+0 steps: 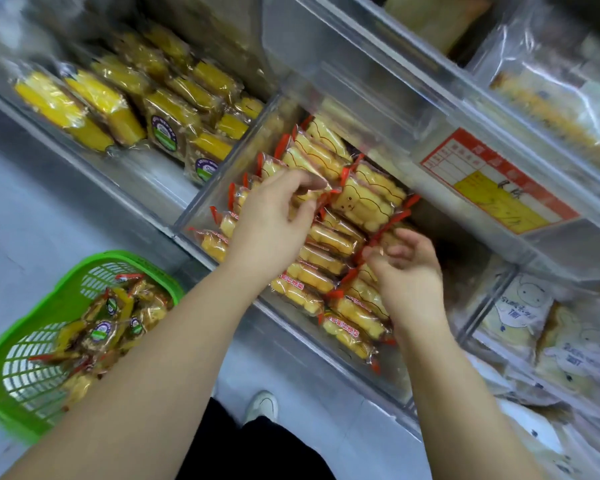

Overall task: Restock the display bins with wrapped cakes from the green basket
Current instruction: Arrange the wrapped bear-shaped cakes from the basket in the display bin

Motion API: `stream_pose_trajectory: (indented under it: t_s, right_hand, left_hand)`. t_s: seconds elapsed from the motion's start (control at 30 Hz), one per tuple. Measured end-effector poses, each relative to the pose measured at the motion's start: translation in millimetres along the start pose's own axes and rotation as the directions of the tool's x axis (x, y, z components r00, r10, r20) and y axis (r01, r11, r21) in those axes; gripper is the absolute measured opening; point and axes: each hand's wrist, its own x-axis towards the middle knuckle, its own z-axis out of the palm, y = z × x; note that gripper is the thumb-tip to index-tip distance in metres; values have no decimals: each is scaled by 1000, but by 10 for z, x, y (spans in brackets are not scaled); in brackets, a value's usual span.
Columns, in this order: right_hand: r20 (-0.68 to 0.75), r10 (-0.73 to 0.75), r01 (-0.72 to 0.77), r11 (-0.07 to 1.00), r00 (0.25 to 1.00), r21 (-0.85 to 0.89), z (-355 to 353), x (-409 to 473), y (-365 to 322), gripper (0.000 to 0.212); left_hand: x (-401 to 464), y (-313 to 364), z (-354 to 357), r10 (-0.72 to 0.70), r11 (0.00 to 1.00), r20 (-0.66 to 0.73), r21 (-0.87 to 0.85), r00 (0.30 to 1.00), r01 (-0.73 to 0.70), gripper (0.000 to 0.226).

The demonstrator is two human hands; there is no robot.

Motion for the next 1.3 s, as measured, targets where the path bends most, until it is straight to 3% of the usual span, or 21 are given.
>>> stream_pose_trajectory:
  t_s: [0.07,0.13,0.23,0.3,0.43,0.53,0.63,0.73,0.9,1.0,1.07,1.13,1.23,1.3]
  right_hand:
    - [131,-143,136,989,981,58,80,-325,-166,27]
    - [281,-271,237,960,921,149,255,-641,-383,19]
    - [498,-441,374,897,747,234,663,-1039,-666,19]
    - [651,-455,409,882,607,236,1029,-1238,-708,20]
    - [866,-296,479,875,404,75,1929,-1467,-406,18]
    - [948,-97,563,821,303,-96,2649,-1494,132,16]
    - [970,20,683,707,244,-187,3367,-1415,818,19]
    - [967,149,763,594,208,-256,4038,-1274,1497,23]
    - [951,248,871,406,188,-278,5031,-860,2423,25]
    - [966,194,920,321,170,-227,5537,-642,2756,25]
    - [979,146,960,217,145,-174,5816,-504,2910,32]
    - [987,114,993,0,117,-118,6013,-391,3001,46]
    - [978,169,930,-363,121,-53,6123,-315,3084,70]
    - [978,174,863,-504,119,-15,6136,-346,3162,77]
  left_hand:
    - [-232,-50,-209,-61,987,-79,-152,995,49,26]
    - [-507,-151,-452,-135,962,-181,-258,974,85,29]
    - [-963,-424,-833,-271,927,-330,-343,904,153,30]
    - [-1301,-693,-1077,-376,895,-401,-391,835,215,29]
    - [-1975,-1382,-1451,-572,813,-499,-450,651,370,30]
    - [-2401,-2026,-1557,-719,695,-464,-498,517,519,21]
    - [-2753,-2812,-1530,-830,556,-346,-457,438,694,10]
    - [-3004,-3626,-1380,-895,442,-241,-356,377,823,15]
    - [-3196,-4944,-1070,-900,407,-219,-118,376,906,24]
    - [-3109,-5550,-904,-856,458,-259,21,447,889,28]
    - [-3035,-5867,-828,-800,501,-276,182,533,846,38]
    - [-2972,-6097,-803,-782,480,-222,383,583,789,53]
    - [-2963,-6224,-793,-837,388,-167,490,521,781,79]
    - [-3030,-6223,-810,-860,338,-189,485,474,807,94]
